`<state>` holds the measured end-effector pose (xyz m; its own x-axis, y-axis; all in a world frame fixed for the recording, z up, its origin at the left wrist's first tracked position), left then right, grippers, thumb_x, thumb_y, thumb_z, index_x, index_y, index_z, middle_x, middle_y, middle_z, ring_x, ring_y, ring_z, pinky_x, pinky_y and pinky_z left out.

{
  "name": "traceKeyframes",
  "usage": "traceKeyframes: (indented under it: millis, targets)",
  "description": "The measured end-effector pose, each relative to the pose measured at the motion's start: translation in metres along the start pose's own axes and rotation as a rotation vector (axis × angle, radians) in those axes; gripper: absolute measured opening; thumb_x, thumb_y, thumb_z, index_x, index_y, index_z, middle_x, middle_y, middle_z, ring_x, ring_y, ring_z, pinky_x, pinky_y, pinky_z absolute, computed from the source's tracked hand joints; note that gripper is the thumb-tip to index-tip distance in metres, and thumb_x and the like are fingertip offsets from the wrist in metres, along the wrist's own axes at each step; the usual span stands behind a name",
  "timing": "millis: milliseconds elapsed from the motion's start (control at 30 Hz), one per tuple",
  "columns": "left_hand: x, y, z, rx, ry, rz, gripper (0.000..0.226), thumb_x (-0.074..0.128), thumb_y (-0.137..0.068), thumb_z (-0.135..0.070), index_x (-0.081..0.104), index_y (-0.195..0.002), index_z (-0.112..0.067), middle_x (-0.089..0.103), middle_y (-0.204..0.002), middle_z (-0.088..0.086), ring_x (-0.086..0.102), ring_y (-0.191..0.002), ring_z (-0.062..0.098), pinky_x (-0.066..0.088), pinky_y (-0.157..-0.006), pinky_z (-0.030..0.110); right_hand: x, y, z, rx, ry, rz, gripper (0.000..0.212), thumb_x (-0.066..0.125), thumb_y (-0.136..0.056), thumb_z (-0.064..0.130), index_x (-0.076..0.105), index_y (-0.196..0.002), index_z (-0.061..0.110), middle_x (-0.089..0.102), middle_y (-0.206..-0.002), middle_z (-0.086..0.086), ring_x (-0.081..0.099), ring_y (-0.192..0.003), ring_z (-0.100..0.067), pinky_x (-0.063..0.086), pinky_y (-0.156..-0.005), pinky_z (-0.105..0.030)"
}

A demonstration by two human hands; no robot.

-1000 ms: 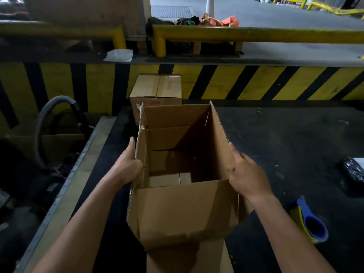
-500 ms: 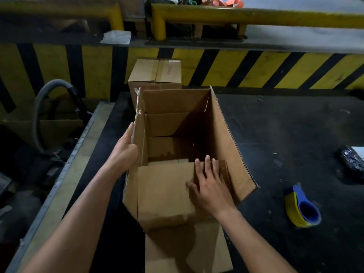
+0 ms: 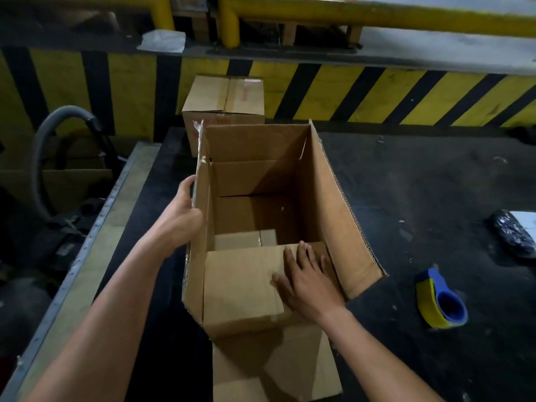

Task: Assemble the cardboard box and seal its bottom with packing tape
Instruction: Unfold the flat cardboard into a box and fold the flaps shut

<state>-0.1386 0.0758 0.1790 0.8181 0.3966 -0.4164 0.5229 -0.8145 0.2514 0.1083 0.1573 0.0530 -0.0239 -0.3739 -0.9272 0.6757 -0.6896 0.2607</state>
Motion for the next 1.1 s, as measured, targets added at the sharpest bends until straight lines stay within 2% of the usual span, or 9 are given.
traceKeyframes:
  millis: [100, 167, 367, 500, 600, 700, 833, 933, 1100]
  targets:
    - [-0.001, -0.005, -0.001, -0.024, -0.041, -0.033, 0.088, 0.052, -0.099, -0.005, -0.001, -0.161, -0.040, 0.043, -0.154, 0.005, 0.047, -0.137, 0.027, 0.046, -0.107, 0.051, -0.016, -0.016, 0.009, 0.006, -0.064, -0.033, 0.077, 0.012, -0.097, 0.070, -0.007, -0.158, 0.026, -0.011, -0.165, -0.006, -0.016, -0.150, -0.021, -0.009, -0.121, -0.043]
    - [0.003, -0.001, -0.004, 0.012, -0.042, -0.034, 0.089, 0.054, -0.099, -0.008, 0.000, -0.158, -0.047, 0.039, -0.148, -0.009, 0.042, -0.137, 0.020, 0.041, -0.112, 0.050, -0.035, -0.036, 0.019, 0.000, -0.110, -0.088, 0.076, 0.017, -0.098, 0.068, -0.003, -0.158, 0.027, -0.007, -0.166, -0.004, -0.011, -0.152, -0.020, -0.005, -0.120, -0.040]
    - [0.004, -0.003, -0.002, 0.000, -0.026, -0.049, 0.086, 0.052, -0.103, -0.011, 0.001, -0.157, -0.053, 0.046, -0.149, -0.002, 0.049, -0.132, 0.023, 0.044, -0.105, 0.046, -0.102, -0.132, 0.039, 0.011, -0.253, -0.190, 0.065, 0.031, -0.104, 0.049, 0.010, -0.159, 0.023, 0.008, -0.167, -0.006, 0.005, -0.153, -0.023, 0.010, -0.121, -0.046]
    - [0.004, -0.005, -0.001, -0.002, -0.019, -0.028, 0.090, 0.057, -0.101, -0.017, -0.002, -0.153, -0.060, 0.047, -0.106, -0.025, 0.055, -0.092, 0.001, 0.052, -0.092, 0.041, -0.143, -0.200, 0.049, -0.002, -0.197, -0.298, 0.068, 0.041, -0.103, 0.040, 0.007, -0.159, 0.020, 0.002, -0.166, -0.011, 0.002, -0.153, -0.028, 0.010, -0.121, -0.049]
    - [0.004, -0.009, 0.001, -0.012, 0.008, -0.033, 0.089, 0.058, -0.101, -0.023, -0.003, -0.147, -0.068, 0.053, -0.113, -0.022, 0.064, -0.100, 0.007, 0.052, -0.078, 0.026, -0.169, -0.241, 0.057, -0.034, -0.075, -0.403, 0.074, 0.044, -0.102, 0.037, 0.000, -0.159, 0.019, -0.006, -0.166, -0.014, -0.005, -0.152, -0.032, 0.005, -0.121, -0.054]
    - [0.006, -0.011, 0.002, -0.003, 0.024, -0.035, 0.086, 0.055, -0.102, -0.024, -0.003, -0.143, -0.073, 0.052, -0.114, -0.025, 0.063, -0.109, 0.011, 0.053, -0.088, 0.029, -0.174, -0.271, 0.055, -0.018, 0.025, -0.308, 0.077, 0.044, -0.102, 0.039, -0.006, -0.158, 0.022, -0.006, -0.166, -0.012, -0.011, -0.151, -0.034, 0.000, -0.120, -0.061]
    - [0.007, -0.013, 0.000, 0.017, 0.046, -0.044, 0.086, 0.050, -0.102, -0.012, 0.002, -0.149, -0.067, 0.038, -0.136, -0.030, 0.047, -0.120, -0.004, 0.041, -0.103, 0.026, -0.170, -0.274, 0.052, -0.012, 0.146, -0.406, 0.055, 0.039, -0.102, 0.045, 0.032, -0.152, 0.022, 0.036, -0.156, -0.014, 0.012, -0.151, -0.037, -0.004, -0.112, -0.072]
    - [0.011, -0.016, 0.007, 0.023, 0.070, -0.068, 0.084, 0.047, -0.103, -0.006, 0.007, -0.154, -0.059, 0.029, -0.136, -0.042, 0.038, -0.103, -0.037, 0.035, -0.090, 0.007, -0.161, -0.261, 0.051, -0.023, 0.087, -0.503, 0.051, 0.028, -0.102, 0.053, 0.066, -0.120, 0.024, 0.061, -0.132, -0.011, 0.043, -0.137, -0.033, -0.002, -0.111, -0.072]
    - [0.016, -0.020, 0.013, 0.038, 0.089, -0.046, 0.081, 0.046, -0.104, -0.005, 0.010, -0.155, -0.056, 0.020, -0.139, -0.050, 0.018, -0.106, -0.046, 0.018, -0.113, 0.015, -0.122, -0.249, 0.042, -0.024, 0.048, -0.250, 0.046, 0.031, -0.100, 0.049, 0.069, -0.109, 0.024, 0.061, -0.115, -0.008, 0.059, -0.108, -0.029, 0.033, -0.108, -0.061]
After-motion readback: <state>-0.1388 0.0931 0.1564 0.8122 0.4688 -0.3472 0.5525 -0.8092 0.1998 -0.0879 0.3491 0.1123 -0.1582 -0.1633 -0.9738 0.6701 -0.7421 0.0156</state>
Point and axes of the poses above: each hand's wrist, its own y-axis away from the middle knuckle, its own x-axis out of the palm, z = x × y, the point moved 4 cm from there along -y, towards the middle knuckle
